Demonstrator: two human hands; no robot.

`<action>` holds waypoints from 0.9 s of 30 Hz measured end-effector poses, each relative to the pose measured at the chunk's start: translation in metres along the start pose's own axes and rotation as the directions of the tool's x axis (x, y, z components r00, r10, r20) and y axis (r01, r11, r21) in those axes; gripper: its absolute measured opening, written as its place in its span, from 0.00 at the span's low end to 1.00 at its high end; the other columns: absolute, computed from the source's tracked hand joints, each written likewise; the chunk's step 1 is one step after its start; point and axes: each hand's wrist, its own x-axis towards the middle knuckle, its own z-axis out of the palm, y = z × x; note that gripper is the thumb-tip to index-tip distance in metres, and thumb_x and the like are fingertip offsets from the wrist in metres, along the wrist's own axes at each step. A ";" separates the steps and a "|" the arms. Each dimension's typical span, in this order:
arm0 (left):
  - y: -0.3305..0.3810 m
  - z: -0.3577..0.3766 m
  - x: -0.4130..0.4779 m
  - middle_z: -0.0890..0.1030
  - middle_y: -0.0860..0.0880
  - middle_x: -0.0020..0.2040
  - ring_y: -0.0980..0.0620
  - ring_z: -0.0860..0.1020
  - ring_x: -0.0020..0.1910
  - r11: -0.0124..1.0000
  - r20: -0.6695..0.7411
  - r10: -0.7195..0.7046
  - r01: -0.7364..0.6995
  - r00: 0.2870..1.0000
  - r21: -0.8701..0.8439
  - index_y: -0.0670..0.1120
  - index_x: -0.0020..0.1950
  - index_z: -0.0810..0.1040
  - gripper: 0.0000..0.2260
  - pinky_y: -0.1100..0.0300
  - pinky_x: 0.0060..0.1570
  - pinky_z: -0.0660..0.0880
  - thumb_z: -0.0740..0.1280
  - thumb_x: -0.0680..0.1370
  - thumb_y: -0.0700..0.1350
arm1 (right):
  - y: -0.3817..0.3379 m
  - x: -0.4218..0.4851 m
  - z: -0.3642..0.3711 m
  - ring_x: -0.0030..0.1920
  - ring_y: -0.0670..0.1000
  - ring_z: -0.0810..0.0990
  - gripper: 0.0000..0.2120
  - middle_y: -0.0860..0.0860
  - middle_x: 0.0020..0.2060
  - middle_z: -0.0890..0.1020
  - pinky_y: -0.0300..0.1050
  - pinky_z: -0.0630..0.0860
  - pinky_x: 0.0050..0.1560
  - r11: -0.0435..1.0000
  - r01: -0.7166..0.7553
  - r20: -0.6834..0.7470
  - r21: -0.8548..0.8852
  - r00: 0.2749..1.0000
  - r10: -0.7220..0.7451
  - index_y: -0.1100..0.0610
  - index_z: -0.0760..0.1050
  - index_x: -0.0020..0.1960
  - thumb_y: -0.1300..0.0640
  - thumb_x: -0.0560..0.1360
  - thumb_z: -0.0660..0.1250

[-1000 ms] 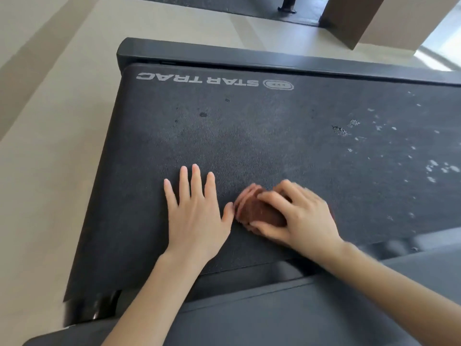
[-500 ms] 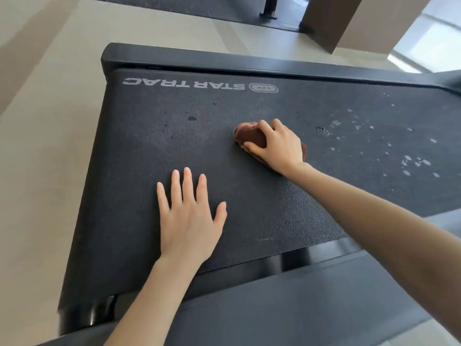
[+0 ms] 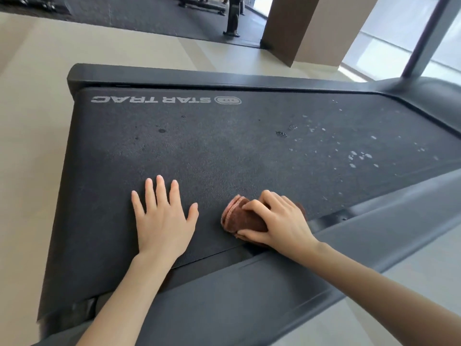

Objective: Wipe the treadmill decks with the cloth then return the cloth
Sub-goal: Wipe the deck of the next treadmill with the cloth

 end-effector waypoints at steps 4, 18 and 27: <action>0.011 -0.002 0.005 0.52 0.39 0.77 0.40 0.48 0.75 1.000 0.030 0.019 -0.019 0.999 -0.023 0.44 0.76 0.54 0.30 0.43 0.72 0.46 0.50 0.79 0.60 | 0.014 0.001 0.005 0.38 0.57 0.76 0.21 0.54 0.39 0.75 0.49 0.74 0.35 0.998 0.017 -0.021 -0.059 1.000 -0.018 0.56 0.79 0.50 0.39 0.70 0.66; 0.080 0.016 0.029 0.63 0.43 0.74 0.43 0.59 0.74 0.965 -0.047 0.251 -0.254 0.967 -0.063 0.44 0.73 0.64 0.27 0.42 0.72 0.55 0.50 0.79 0.57 | 0.126 0.082 0.051 0.42 0.58 0.75 0.22 0.56 0.43 0.76 0.50 0.73 0.38 0.995 -0.003 -0.079 -0.102 0.997 -0.005 0.56 0.77 0.54 0.39 0.73 0.63; 0.085 0.009 0.027 0.63 0.48 0.74 0.48 0.57 0.75 0.974 -0.018 0.214 -0.215 0.977 -0.065 0.47 0.73 0.65 0.29 0.46 0.73 0.53 0.47 0.76 0.59 | 0.168 0.140 0.069 0.52 0.60 0.74 0.24 0.58 0.50 0.75 0.49 0.69 0.44 0.979 -0.202 -0.004 -0.033 0.979 0.202 0.54 0.71 0.63 0.38 0.75 0.61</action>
